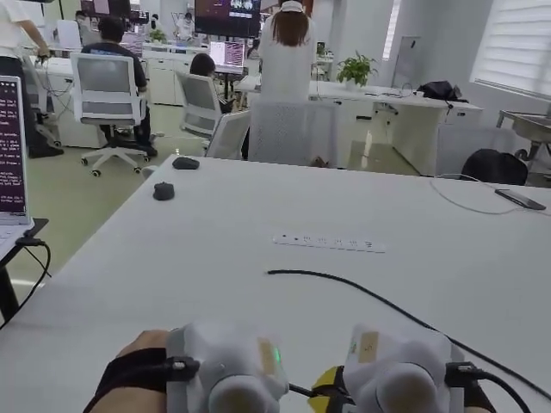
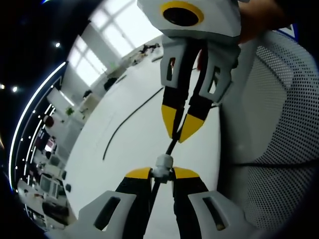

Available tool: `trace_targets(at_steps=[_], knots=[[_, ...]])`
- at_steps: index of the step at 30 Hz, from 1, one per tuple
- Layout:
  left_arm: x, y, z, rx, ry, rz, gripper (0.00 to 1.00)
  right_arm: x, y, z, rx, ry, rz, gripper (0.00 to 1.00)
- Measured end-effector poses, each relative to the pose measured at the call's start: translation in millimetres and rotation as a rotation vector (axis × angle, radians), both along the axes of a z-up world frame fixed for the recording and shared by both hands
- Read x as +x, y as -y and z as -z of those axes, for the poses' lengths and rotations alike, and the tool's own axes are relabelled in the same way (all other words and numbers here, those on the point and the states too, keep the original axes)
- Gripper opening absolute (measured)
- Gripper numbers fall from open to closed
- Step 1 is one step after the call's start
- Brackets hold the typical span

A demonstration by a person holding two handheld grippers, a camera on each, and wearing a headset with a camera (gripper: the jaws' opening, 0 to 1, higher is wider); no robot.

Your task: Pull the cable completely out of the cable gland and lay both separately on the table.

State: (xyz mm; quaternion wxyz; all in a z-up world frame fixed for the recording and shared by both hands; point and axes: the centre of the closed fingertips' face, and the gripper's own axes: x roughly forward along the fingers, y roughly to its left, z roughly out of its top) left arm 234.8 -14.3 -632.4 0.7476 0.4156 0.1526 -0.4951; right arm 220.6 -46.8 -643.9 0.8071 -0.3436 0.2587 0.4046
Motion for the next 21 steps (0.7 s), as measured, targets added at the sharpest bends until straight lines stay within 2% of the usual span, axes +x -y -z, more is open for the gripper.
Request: trace_targets(at_steps=[6, 8, 10, 11, 12, 15, 18, 21], knots=[[3.6, -3.5, -1.3, -0.003, 0.006, -0.023, 0.16, 2.5, 14.0, 6.1, -0.038, -0.023, 0.056, 0.04], [2.2, -2.2, -1.2, -0.012, -0.005, -0.022, 0.16, 2.2, 16.6, 7.7, -0.052, -0.028, 0.058, 0.04], [1.0, -1.2, -1.4, -0.008, -0.002, -0.015, 0.16, 4.2, 11.1, 1.3, -0.026, -0.001, 0.048, 0.09], [-0.1, -0.1, -1.6, -0.011, -0.003, -0.008, 0.16, 2.6, 2.1, -3.0, 0.018, 0.005, 0.021, 0.11], [-1.3, 1.0, -1.7, -0.012, -0.005, -0.002, 0.16, 1.4, 0.2, -4.5, 0.025, 0.004, 0.015, 0.09], [-3.3, 4.8, -4.7, -0.020, 0.013, 0.019, 0.16, -1.1, -0.4, -3.0, -0.007, 0.017, -0.007, 0.03], [-1.7, 4.9, -5.2, -0.027, 0.011, 0.013, 0.16, 1.3, 1.0, -5.1, 0.012, 0.017, 0.006, 0.03], [2.7, 1.1, -6.3, -0.021, 0.026, -0.005, 0.16, 3.9, 6.6, -2.9, -0.013, 0.020, 0.025, 0.03]])
